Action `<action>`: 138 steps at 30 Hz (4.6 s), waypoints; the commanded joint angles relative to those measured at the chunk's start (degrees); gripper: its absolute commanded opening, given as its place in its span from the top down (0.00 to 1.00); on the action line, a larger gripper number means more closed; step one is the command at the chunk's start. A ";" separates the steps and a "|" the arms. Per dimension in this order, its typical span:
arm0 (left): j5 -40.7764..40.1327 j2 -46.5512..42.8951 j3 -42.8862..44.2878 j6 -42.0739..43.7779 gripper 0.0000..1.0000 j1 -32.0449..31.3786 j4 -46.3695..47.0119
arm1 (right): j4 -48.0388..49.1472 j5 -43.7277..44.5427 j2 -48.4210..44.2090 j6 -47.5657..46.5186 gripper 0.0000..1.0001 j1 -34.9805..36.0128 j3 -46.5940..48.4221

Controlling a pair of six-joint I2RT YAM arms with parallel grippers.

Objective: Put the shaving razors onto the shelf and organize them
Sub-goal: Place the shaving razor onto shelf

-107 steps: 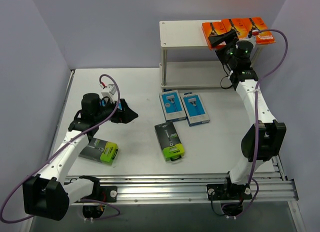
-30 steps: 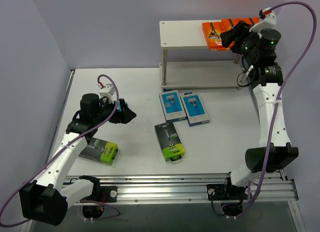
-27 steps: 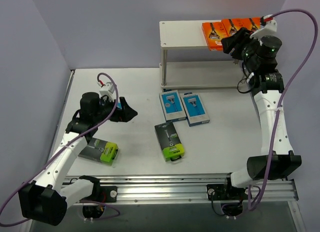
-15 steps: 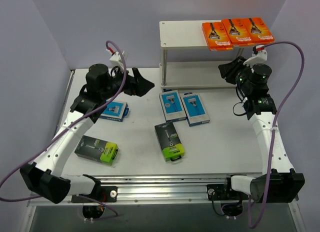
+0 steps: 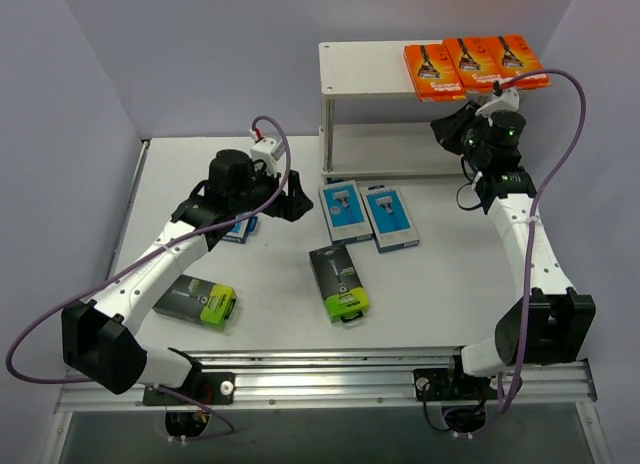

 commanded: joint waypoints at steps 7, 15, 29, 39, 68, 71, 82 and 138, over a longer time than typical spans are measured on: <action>-4.55 -6.38 -5.99 6.68 0.06 0.03 -0.76 | 3.32 1.69 4.45 -0.88 0.92 2.33 6.91; -4.99 -7.52 -7.84 7.64 0.06 0.03 -0.32 | 0.51 3.36 8.59 -2.91 0.93 4.36 12.10; -4.90 -7.17 -7.84 8.43 0.06 0.03 -1.11 | -0.11 4.24 14.04 -3.70 0.93 4.45 17.64; -4.55 -7.26 -8.02 8.61 0.06 0.03 -0.49 | 1.04 3.71 16.59 -2.82 0.93 4.80 19.05; -3.59 -5.85 -7.58 9.05 0.06 0.03 -1.11 | -0.46 2.92 21.08 -3.17 0.94 4.01 25.91; -3.41 -5.68 -7.49 8.96 0.06 0.03 -1.20 | -0.72 2.40 19.94 -3.78 0.94 4.01 25.21; -2.97 -6.55 -7.67 8.43 0.06 0.12 -0.67 | -1.95 1.26 10.62 -6.69 0.84 2.78 16.68; -3.85 -7.78 -7.31 8.26 0.06 0.12 -1.81 | -6.96 -0.42 21.25 -1.50 0.91 -9.97 30.30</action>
